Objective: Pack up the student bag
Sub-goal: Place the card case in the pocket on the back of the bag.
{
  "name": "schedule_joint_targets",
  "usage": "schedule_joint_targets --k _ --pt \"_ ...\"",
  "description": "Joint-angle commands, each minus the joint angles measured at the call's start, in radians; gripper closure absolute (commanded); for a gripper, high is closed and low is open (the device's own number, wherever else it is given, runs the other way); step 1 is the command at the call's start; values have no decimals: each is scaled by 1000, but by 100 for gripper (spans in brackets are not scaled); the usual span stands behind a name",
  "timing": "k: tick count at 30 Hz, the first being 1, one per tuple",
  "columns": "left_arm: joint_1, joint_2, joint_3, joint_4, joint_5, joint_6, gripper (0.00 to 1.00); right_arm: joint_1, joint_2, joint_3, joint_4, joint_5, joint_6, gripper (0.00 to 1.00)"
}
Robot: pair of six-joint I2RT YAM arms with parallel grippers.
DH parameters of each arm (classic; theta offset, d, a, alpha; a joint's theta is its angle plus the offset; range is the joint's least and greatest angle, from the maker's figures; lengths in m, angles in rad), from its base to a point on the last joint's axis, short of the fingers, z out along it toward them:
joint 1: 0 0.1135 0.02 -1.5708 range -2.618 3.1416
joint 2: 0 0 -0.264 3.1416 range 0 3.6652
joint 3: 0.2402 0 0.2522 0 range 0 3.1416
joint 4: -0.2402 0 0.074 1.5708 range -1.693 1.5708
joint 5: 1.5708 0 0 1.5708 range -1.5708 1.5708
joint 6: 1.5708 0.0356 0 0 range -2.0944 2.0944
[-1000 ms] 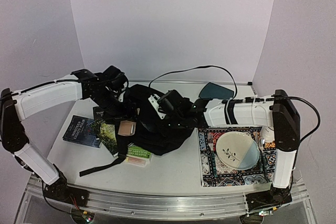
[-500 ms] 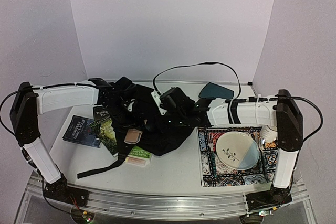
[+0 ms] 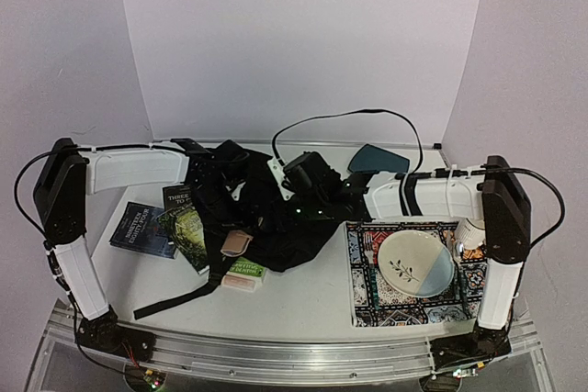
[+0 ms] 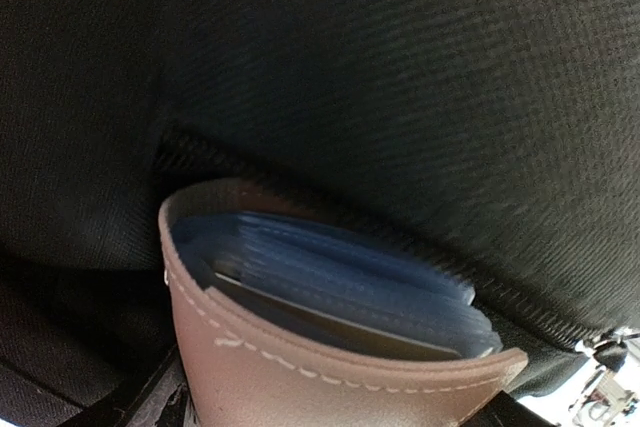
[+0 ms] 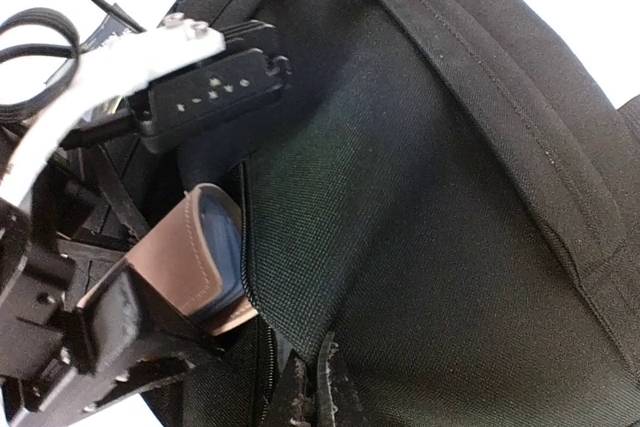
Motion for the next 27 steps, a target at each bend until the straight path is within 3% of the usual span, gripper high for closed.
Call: schedule_joint_targets --k 1,11,15,23,27 --pt "-21 62 125 19 -20 56 24 12 -81 5 138 -129 28 100" --pt "-68 115 232 -35 -127 121 20 0 -72 -19 175 -174 89 100" --pt "-68 122 265 -36 -205 117 14 -2 -71 -33 177 -160 96 100" --pt "-68 -2 169 -34 -207 26 1 -8 -73 -57 177 -138 106 100" --pt "-67 -107 97 -22 -207 -82 0 -7 -72 -65 177 -138 106 100"
